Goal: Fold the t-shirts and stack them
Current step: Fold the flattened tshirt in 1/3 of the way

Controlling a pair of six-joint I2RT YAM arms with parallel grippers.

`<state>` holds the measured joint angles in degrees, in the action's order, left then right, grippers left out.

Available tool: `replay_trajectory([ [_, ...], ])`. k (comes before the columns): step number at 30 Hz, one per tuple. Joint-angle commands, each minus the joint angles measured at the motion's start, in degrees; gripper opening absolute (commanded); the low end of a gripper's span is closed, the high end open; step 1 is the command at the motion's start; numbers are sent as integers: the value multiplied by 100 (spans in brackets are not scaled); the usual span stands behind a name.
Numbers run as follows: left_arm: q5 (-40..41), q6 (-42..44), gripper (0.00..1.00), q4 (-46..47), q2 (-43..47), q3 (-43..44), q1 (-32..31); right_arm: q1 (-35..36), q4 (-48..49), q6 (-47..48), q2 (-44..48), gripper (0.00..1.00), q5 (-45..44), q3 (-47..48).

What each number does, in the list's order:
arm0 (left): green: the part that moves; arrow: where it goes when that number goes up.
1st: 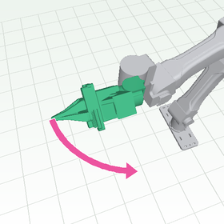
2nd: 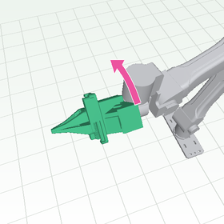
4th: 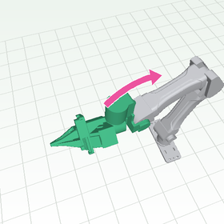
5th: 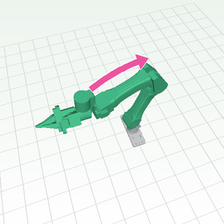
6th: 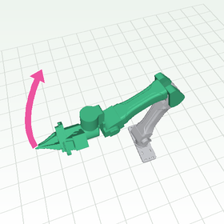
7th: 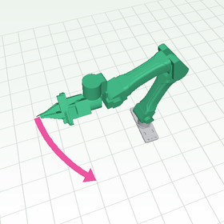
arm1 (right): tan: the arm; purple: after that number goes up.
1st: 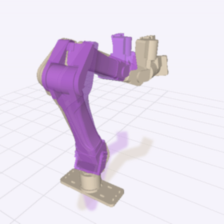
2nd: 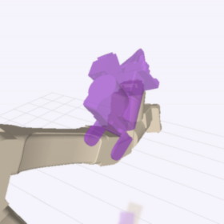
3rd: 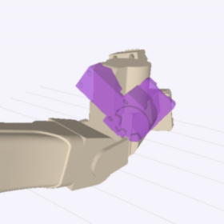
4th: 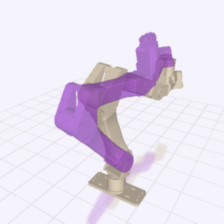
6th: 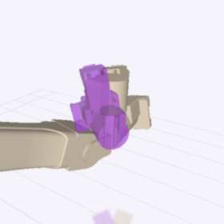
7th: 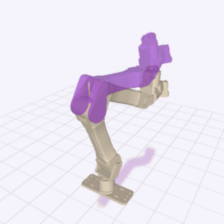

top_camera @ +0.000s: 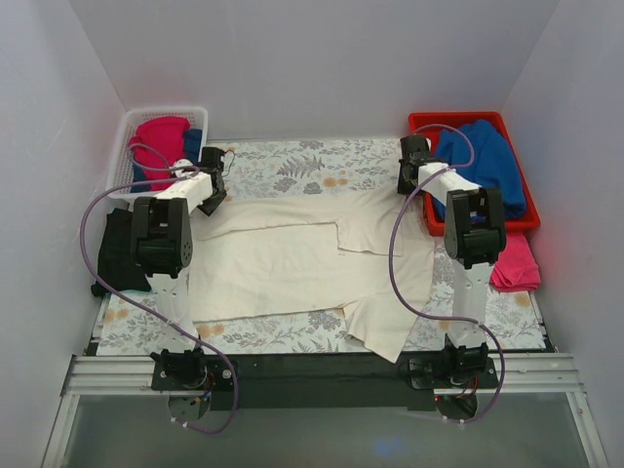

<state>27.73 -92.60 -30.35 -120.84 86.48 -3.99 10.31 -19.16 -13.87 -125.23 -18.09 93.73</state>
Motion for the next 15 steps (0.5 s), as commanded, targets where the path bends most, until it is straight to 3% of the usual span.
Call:
replay_trajectory([
  [1,-1277,953,33,1541,-977,720,302,-160,-193,174,-46,32,-274,487],
  [7,-1717,1367,33,1848,-934,985,302,-152,-168,183,481,32,-30,383],
  [15,-1981,1560,34,2534,138,186,293,146,245,209,1808,36,332,-644],
])
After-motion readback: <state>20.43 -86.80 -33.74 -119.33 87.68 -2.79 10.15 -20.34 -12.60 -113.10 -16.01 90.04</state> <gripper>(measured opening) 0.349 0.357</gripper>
